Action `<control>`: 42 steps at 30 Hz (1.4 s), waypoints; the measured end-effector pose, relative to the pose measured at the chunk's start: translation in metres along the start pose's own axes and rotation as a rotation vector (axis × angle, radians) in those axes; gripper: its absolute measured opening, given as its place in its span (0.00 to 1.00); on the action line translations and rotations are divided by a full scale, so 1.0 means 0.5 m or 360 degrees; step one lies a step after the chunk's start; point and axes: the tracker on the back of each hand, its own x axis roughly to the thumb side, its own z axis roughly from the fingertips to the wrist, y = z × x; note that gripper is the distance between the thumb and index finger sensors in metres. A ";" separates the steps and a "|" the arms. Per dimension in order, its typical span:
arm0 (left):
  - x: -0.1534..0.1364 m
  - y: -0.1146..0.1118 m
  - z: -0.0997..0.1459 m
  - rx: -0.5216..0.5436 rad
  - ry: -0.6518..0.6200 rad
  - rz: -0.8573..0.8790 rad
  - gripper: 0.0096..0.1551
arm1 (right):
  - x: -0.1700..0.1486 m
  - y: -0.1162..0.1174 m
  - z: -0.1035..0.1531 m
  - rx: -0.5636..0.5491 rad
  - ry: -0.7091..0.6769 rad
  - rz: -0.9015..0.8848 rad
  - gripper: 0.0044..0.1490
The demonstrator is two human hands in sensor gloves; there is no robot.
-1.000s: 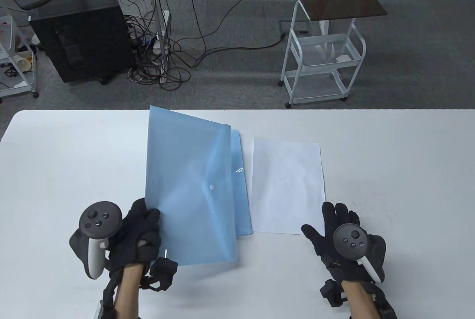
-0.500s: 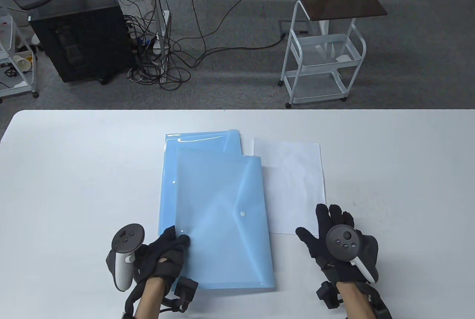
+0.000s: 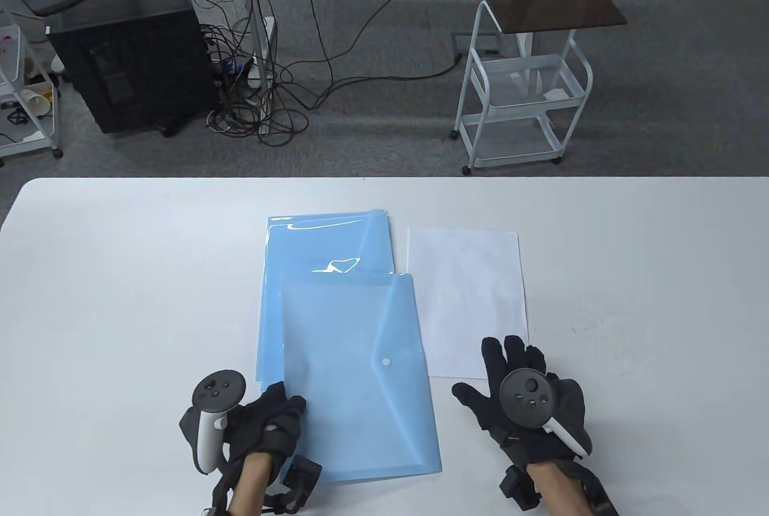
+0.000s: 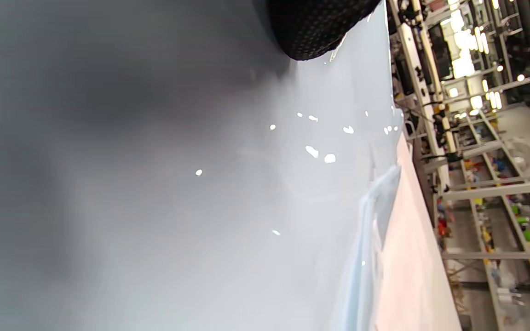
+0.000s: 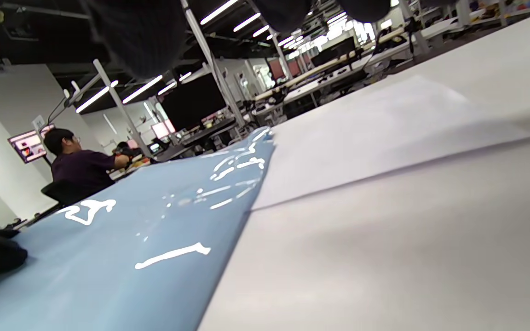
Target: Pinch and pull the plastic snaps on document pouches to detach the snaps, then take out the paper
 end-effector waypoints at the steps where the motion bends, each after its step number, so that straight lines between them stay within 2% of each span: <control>1: 0.000 -0.001 -0.001 0.0013 0.0009 -0.0035 0.27 | 0.009 0.002 -0.004 0.0034 -0.0015 0.0003 0.59; 8: 0.001 0.000 -0.002 0.0021 0.0021 -0.0073 0.27 | 0.086 0.017 -0.033 0.0205 -0.0125 0.0075 0.62; 16: 0.004 -0.004 -0.001 0.0056 0.0028 -0.0138 0.28 | 0.179 0.092 -0.097 0.0486 -0.0203 0.0182 0.66; 26: 0.005 -0.005 -0.003 0.0059 0.0031 -0.0182 0.28 | 0.229 0.180 -0.152 0.0513 -0.0175 0.0632 0.65; 31: 0.007 -0.007 -0.003 0.0071 0.0027 -0.0213 0.28 | 0.238 0.200 -0.170 0.0549 -0.0159 0.0723 0.62; 36: 0.008 -0.008 -0.003 0.0074 0.0028 -0.0223 0.28 | 0.250 0.201 -0.183 0.0591 -0.0137 0.0746 0.57; 40: 0.008 -0.008 -0.003 0.0076 0.0026 -0.0240 0.27 | 0.265 0.219 -0.197 0.0487 -0.0100 0.0859 0.46; 42: 0.008 -0.009 -0.003 0.0080 0.0029 -0.0239 0.27 | 0.273 0.225 -0.205 0.0419 -0.0074 0.0916 0.45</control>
